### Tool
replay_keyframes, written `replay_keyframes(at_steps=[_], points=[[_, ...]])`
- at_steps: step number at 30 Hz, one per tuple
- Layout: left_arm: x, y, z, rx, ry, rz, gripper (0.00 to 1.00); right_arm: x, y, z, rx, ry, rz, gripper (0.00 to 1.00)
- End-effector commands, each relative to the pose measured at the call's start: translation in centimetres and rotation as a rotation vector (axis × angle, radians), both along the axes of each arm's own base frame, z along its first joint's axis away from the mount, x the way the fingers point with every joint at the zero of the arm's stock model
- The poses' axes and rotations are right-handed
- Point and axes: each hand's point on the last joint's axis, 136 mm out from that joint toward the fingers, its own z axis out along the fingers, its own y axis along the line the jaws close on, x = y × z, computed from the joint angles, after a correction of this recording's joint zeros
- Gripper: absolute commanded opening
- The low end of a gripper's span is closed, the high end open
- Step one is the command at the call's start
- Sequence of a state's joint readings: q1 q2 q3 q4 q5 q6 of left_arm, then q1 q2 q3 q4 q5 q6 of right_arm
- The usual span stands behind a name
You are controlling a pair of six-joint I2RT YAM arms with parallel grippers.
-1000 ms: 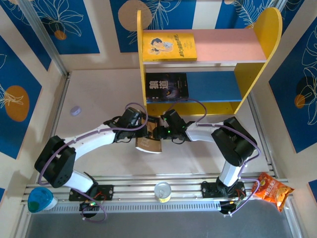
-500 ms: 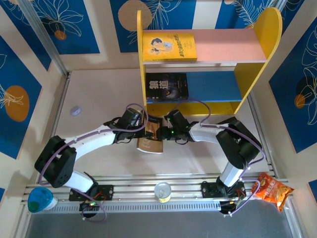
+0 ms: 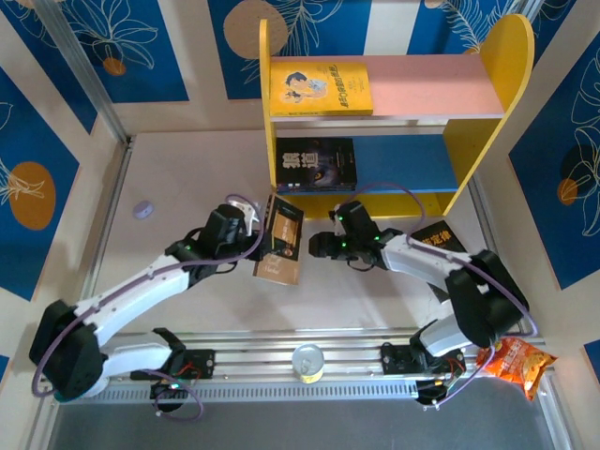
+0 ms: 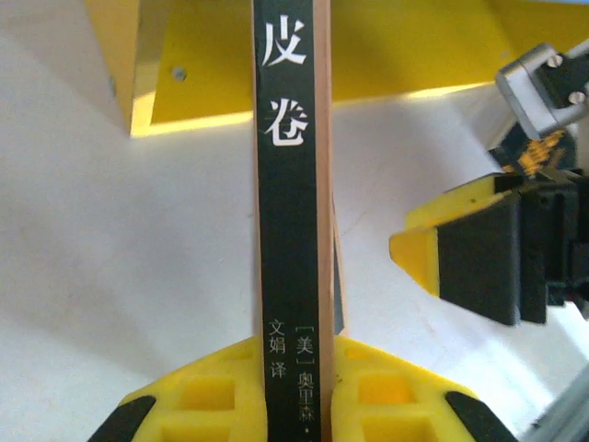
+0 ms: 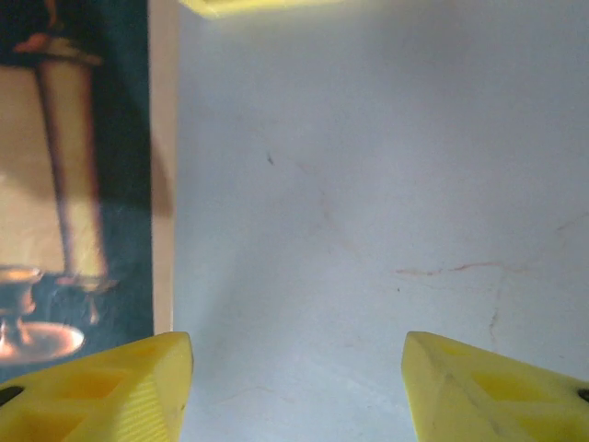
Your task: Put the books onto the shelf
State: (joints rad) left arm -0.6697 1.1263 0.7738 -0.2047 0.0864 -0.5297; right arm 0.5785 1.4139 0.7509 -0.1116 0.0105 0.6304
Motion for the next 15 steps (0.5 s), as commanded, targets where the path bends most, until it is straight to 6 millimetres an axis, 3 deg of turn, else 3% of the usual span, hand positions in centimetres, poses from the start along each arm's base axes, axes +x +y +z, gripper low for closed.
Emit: replay_keyframes(at_steps=[1, 9, 15], points=[[-0.5, 0.1, 5.4, -0.070, -0.135, -0.045, 0.00, -0.4, -0.7, 3.1, 0.050, -0.037, 0.019, 0.63], [-2.5, 2.1, 16.7, -0.133, -0.389, -0.066, 0.00, -0.5, -2.4, 10.9, 0.161, -0.192, 0.004, 0.69], [-2.3, 2.4, 25.4, -0.173, -0.539, -0.055, 0.00, -0.5, -2.3, 15.7, 0.232, -0.283, 0.038, 0.70]])
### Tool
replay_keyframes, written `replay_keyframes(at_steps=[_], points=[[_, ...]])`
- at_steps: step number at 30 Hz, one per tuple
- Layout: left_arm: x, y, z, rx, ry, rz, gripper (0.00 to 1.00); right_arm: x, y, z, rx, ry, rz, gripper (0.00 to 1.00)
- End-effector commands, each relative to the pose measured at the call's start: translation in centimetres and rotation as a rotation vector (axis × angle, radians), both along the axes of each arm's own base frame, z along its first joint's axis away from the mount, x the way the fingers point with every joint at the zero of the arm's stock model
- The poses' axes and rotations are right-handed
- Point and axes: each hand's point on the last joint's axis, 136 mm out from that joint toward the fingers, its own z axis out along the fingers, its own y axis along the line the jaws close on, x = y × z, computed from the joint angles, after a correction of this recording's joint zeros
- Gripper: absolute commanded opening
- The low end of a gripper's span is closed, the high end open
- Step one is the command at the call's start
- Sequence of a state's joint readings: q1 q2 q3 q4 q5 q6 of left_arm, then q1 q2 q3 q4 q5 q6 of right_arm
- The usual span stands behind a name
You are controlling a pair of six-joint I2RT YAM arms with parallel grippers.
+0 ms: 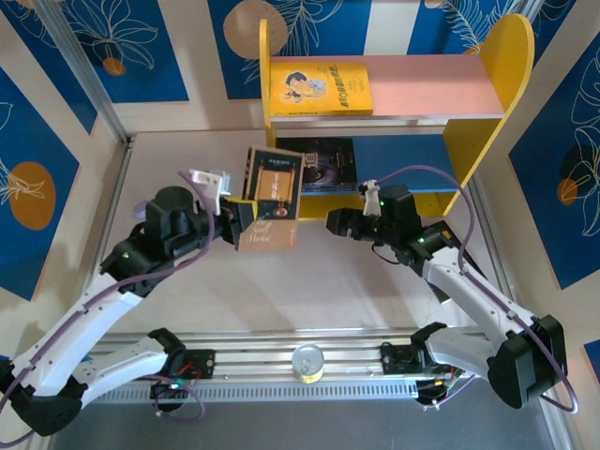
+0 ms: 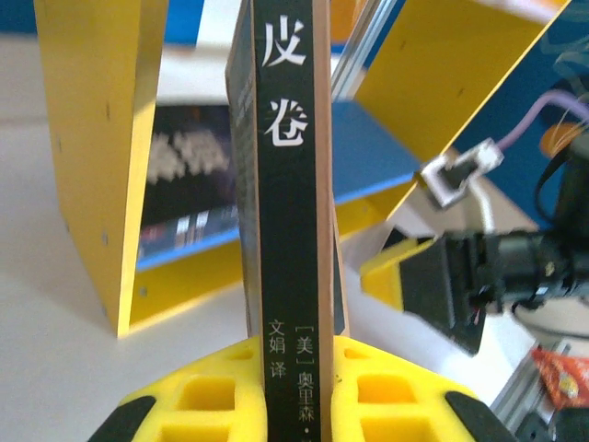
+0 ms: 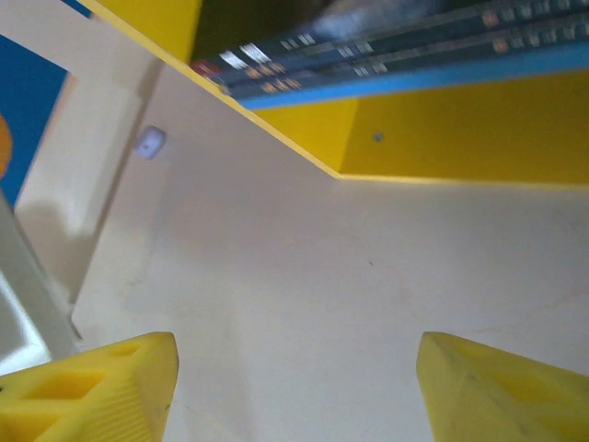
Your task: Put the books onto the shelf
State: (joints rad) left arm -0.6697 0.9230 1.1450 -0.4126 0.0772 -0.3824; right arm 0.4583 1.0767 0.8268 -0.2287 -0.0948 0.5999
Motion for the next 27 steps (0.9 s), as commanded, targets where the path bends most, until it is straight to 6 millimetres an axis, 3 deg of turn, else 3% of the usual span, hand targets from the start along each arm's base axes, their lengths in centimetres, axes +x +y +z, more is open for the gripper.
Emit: replay_keyframes(at_steps=[1, 5, 11, 14, 21, 27], points=[[0.2, 0.2, 7.5, -0.058, -0.177, -0.001, 0.00, -0.6, 0.7, 3.6, 0.041, -0.064, 0.065, 0.70], [0.5, -0.8, 14.0, -0.131, -0.277, -0.034, 0.00, -0.7, 1.0, 8.3, 0.097, -0.139, 0.103, 0.71], [1.1, -2.0, 23.1, -0.261, -0.421, -0.059, 0.00, -1.4, 0.7, 18.7, 0.221, -0.315, 0.171, 0.75], [2.1, -2.1, 26.6, -0.329, -0.485, -0.028, 0.00, -1.5, 0.1, 23.0, 0.278, -0.387, 0.189, 0.77], [3.9, -2.5, 31.7, -0.508, -0.625, 0.021, 0.00, -1.4, -0.7, 30.7, 0.423, -0.512, 0.232, 0.79], [5.1, -3.6, 34.1, -0.608, -0.729, 0.011, 0.00, 0.0, -0.8, 34.1, 0.493, -0.577, 0.212, 0.83]])
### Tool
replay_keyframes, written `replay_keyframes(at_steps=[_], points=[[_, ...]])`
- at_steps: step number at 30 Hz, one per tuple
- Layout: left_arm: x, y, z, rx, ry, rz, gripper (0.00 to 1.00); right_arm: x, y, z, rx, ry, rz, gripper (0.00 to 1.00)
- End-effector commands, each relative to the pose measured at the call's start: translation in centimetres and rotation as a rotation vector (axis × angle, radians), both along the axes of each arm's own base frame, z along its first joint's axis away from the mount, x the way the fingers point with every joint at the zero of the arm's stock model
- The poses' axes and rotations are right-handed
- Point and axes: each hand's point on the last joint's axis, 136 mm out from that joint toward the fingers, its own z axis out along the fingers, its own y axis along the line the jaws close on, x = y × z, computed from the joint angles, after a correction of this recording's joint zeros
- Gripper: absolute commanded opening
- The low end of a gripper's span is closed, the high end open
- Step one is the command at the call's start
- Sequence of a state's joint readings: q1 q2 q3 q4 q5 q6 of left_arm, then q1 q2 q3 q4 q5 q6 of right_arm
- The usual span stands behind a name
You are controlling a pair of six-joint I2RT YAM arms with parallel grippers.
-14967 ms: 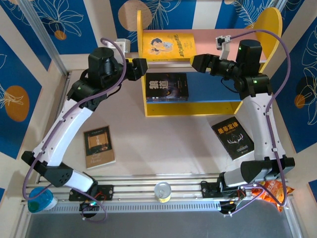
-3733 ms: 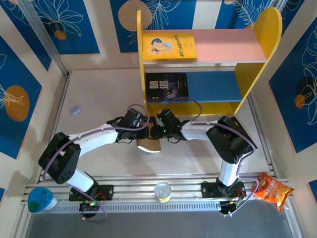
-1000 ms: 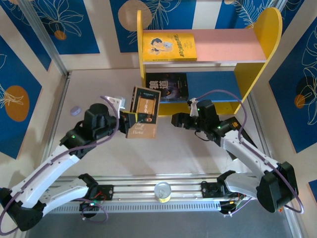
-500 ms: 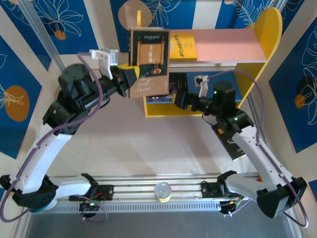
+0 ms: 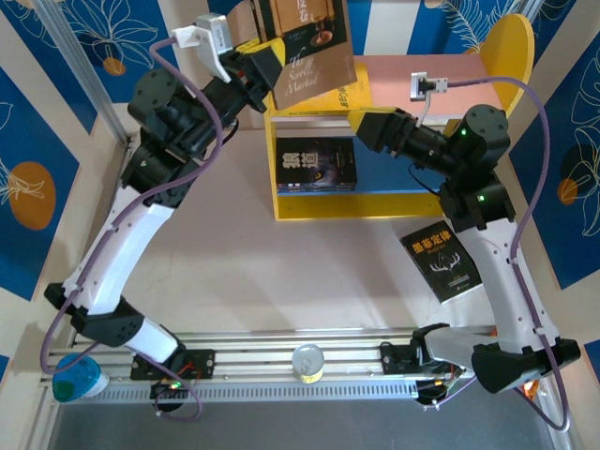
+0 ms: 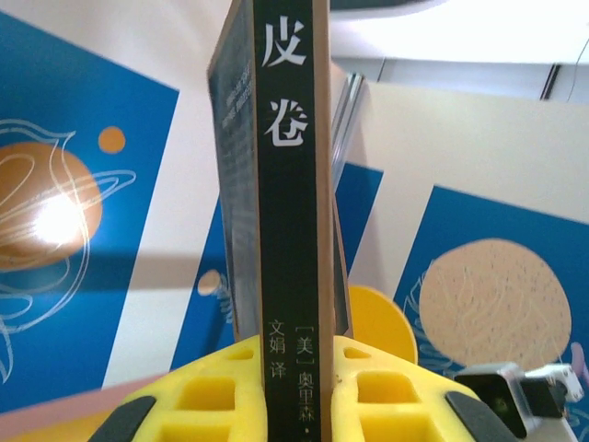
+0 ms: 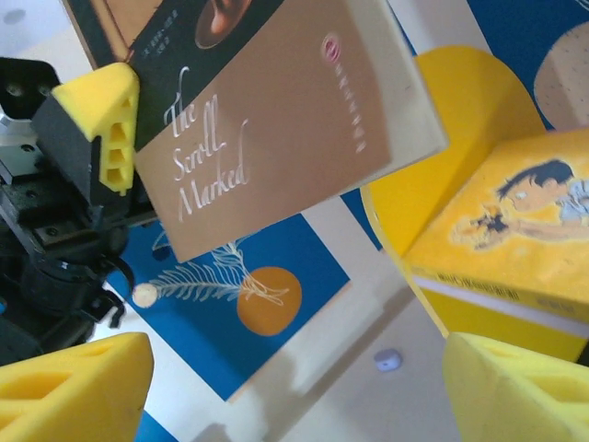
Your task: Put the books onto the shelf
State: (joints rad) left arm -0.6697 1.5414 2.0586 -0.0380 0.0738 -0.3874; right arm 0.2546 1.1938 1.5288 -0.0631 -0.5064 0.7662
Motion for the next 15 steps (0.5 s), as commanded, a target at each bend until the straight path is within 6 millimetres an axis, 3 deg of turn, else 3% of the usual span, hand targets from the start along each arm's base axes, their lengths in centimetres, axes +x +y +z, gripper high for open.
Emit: replay_keyframes(at_steps=[1, 5, 10, 15], points=[[-2.5, 2.4, 6.7, -0.203, -0.221, 0.005, 0.00, -0.2, 0.0, 2.8, 0.072, -0.052, 0.027, 0.84], [-1.4, 1.6, 6.9, -0.248, -0.244, -0.007, 0.00, 1.5, 0.1, 3.2, 0.129, -0.053, 0.025, 0.88], [-1.9, 0.2, 6.8, -0.282, -0.349, -0.056, 0.00, 3.2, 0.4, 3.6, 0.186, -0.071, 0.044, 0.93], [-1.1, -0.6, 5.8, -0.300, -0.343, -0.064, 0.00, 4.5, 0.6, 3.9, 0.231, -0.073, 0.055, 0.94]])
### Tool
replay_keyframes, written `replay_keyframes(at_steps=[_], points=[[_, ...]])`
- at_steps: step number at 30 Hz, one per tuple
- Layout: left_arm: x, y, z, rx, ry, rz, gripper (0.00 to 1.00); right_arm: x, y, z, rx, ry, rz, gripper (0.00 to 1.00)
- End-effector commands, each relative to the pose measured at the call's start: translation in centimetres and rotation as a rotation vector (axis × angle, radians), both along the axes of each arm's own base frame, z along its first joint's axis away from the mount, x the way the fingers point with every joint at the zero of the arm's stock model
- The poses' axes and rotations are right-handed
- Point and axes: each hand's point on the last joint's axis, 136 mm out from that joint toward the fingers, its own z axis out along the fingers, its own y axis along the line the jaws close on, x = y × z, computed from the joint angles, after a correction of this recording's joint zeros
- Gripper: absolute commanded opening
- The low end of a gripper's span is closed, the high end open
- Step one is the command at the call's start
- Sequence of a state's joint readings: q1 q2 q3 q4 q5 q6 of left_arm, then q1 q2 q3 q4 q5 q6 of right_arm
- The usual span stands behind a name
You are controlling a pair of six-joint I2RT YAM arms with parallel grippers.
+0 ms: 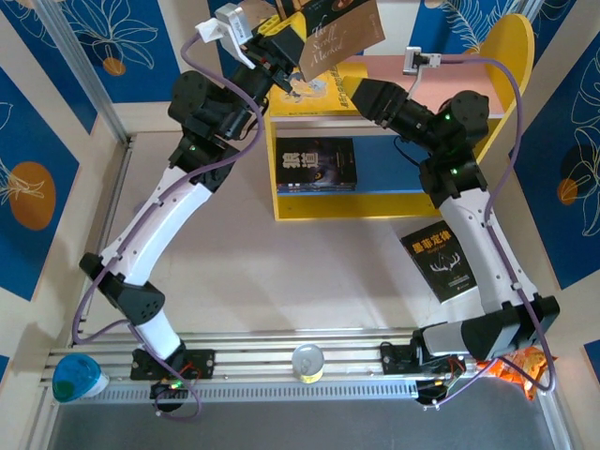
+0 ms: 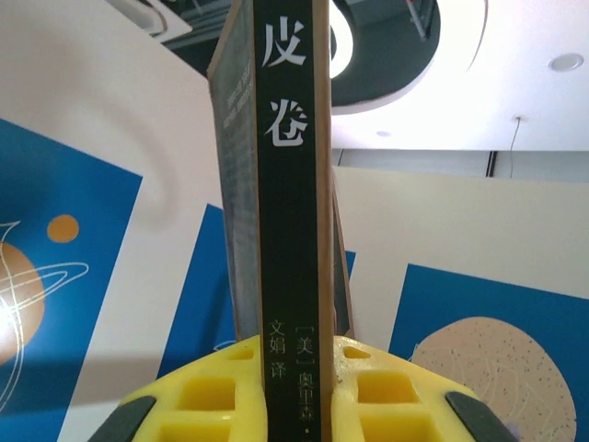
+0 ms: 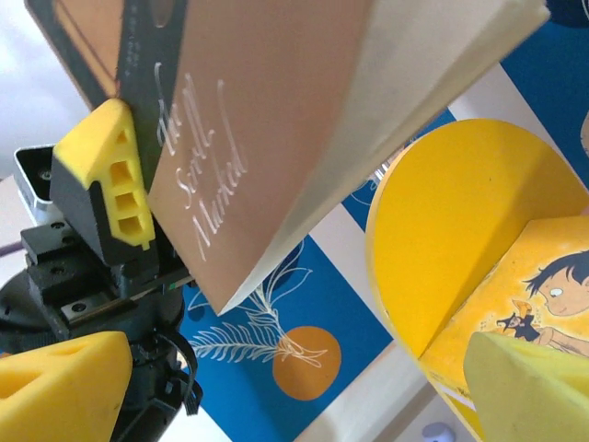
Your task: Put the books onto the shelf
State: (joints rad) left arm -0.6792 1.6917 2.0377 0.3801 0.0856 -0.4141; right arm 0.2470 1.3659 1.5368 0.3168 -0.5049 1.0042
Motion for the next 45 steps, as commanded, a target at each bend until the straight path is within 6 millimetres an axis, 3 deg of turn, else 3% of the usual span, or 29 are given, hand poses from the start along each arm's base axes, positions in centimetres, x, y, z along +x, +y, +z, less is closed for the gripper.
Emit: replay_keyframes(at_steps=[1, 18, 26, 34, 45], points=[[-3.5, 2.0, 4.1, -0.138, -0.161, -0.035, 0.00, -0.4, -0.5, 2.2, 0.069, -0.067, 0.008, 0.94], [-4.1, 1.6, 3.0, -0.235, -0.157, -0.068, 0.00, 2.5, -0.4, 3.6, 0.250, -0.125, 0.032, 0.94], [-3.7, 1.0, 2.2, -0.236, -0.135, -0.074, 0.00, 2.1, -0.1, 4.3, 0.278, -0.176, 0.057, 0.89], [-3.3, 0.8, 1.5, -0.233, -0.122, -0.066, 0.00, 1.4, -0.4, 5.0, 0.279, -0.206, 0.042, 0.72], [-3.0, 0.8, 0.8, -0.235, -0.113, -0.058, 0.00, 1.7, -0.6, 5.1, 0.301, -0.197, 0.048, 0.32]])
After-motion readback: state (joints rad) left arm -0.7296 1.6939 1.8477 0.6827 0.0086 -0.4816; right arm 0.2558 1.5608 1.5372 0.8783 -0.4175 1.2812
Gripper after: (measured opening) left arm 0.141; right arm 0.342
